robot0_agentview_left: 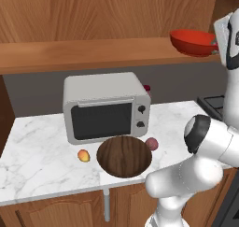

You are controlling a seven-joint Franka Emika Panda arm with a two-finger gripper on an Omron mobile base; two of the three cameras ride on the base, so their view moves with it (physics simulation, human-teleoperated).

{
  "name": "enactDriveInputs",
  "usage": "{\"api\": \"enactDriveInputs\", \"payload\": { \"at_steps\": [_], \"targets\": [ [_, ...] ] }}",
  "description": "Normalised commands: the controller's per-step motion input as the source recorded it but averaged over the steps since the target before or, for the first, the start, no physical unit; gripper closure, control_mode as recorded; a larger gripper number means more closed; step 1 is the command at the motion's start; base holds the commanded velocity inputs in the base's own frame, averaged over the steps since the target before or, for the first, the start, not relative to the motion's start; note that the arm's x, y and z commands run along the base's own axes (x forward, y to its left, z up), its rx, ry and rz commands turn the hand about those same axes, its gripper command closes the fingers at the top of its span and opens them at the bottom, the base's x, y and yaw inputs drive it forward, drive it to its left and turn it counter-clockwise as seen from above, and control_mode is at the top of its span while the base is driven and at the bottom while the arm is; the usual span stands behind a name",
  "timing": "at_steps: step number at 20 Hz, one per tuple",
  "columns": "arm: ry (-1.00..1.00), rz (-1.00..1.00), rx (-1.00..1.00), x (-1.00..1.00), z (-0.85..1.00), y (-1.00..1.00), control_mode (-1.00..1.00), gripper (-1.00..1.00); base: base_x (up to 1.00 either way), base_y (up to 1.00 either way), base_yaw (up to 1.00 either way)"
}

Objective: Pick both bowls and place them on the counter. Then place the mango in one bowl and place the onion in the other bowl.

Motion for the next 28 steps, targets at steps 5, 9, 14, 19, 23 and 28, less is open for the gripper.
{"api": "enactDriveInputs", "payload": {
  "at_steps": [5,9,14,19,23,28],
  "targets": [
    [-0.07,0.0,0.0,-0.88,-0.14,0.07,-1.0,1.0,0.0,0.0,0.0],
    [-0.08,0.0,0.0,-0.85,-0.18,0.16,-1.0,1.0,0.0,0.0,0.0],
    [-0.04,0.0,0.0,-0.75,-0.29,0.34,-1.0,1.0,0.0,0.0,0.0],
    [0.01,0.0,0.0,-0.51,-0.3,0.21,-1.0,1.0,0.0,0.0,0.0],
    [0.09,0.0,0.0,-0.38,-0.39,0.12,-1.0,1.0,0.0,0.0,0.0],
    [0.11,0.0,0.0,-0.25,-0.49,0.08,-1.0,1.0,0.0,0.0,0.0]
  ]
}}
